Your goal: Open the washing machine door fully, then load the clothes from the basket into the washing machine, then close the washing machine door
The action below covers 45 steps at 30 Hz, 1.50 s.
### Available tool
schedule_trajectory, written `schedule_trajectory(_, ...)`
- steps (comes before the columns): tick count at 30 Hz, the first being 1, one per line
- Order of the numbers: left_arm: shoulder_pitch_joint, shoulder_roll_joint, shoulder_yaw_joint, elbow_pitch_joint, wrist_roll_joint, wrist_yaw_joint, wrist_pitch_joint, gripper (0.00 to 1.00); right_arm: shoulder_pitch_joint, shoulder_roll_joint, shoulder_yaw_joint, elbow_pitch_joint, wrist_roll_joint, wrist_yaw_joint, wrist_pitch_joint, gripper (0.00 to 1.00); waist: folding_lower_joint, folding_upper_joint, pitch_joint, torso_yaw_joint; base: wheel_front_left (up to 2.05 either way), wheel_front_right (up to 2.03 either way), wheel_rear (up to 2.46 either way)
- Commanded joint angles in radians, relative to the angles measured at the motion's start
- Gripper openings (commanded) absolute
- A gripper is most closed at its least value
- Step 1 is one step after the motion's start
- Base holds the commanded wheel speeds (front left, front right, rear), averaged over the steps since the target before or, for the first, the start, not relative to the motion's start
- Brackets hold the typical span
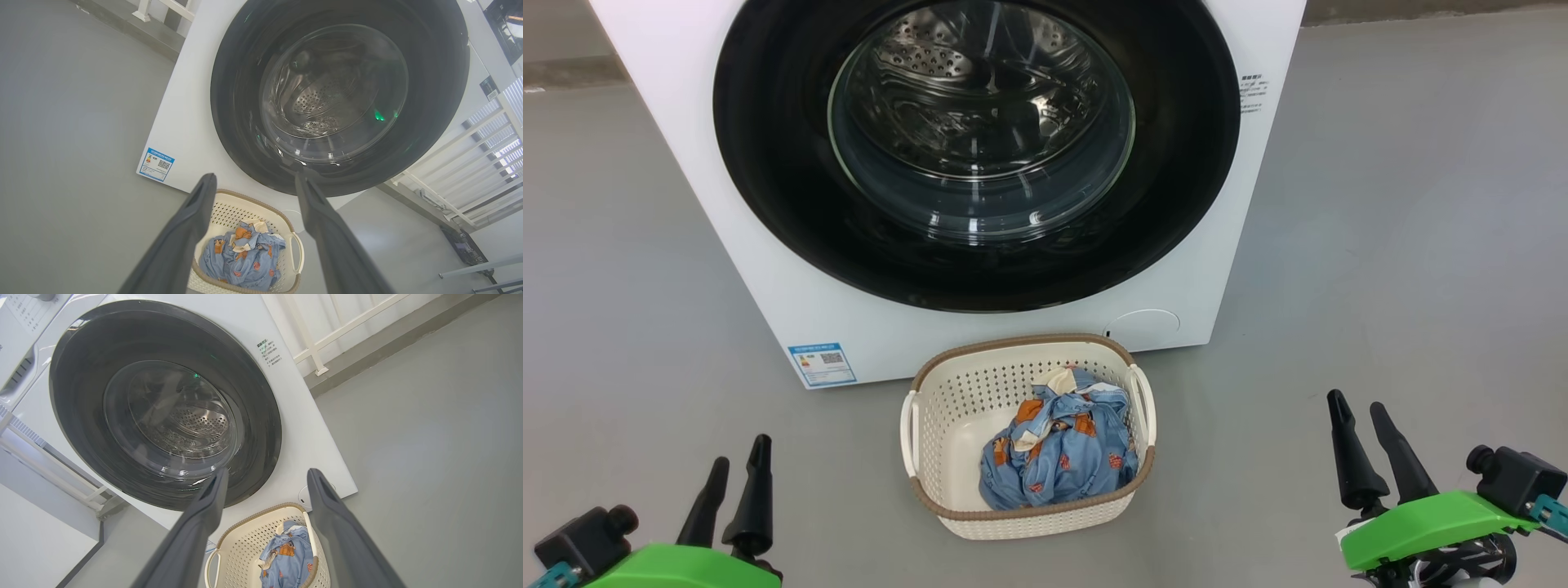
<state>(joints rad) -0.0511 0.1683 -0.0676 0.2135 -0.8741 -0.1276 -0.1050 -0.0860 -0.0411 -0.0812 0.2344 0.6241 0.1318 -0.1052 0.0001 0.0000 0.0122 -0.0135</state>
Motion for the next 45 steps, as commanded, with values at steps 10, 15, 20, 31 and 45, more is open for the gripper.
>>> schedule_trajectory(10,-0.048,0.049,0.005,-0.042,0.129,-0.002,-0.041,1.0,-0.058,-0.007,0.027,-0.027,-0.169,-0.001,-0.041,1.0,-0.0001,0.0,-0.005,-0.002,0.0,0.0,0.0)
schedule_trajectory(15,-0.045,0.057,0.001,-0.051,0.179,-0.002,-0.055,1.0,-0.062,-0.007,0.03,-0.026,-0.237,-0.001,-0.056,1.0,-0.0001,0.0,-0.007,-0.002,0.0,0.0,0.0)
schedule_trajectory(20,-0.046,0.068,-0.009,-0.055,0.236,-0.002,-0.07,1.0,-0.066,-0.007,0.039,-0.025,-0.301,-0.001,-0.071,1.0,-0.0001,0.0,-0.009,-0.002,0.0,0.0,0.0)
schedule_trajectory(31,-0.053,0.088,-0.022,-0.06,0.352,-0.003,-0.103,1.0,-0.085,-0.008,0.046,-0.026,-0.44,-0.001,-0.103,1.0,-0.0001,0.0,-0.011,0.001,0.0,0.0,0.0)
schedule_trajectory(45,-0.059,0.112,-0.036,-0.075,0.48,-0.003,-0.141,1.0,-0.1,-0.009,0.051,-0.015,-0.559,-0.001,-0.141,1.0,-0.0001,0.0,-0.011,0.001,0.0,0.0,0.0)
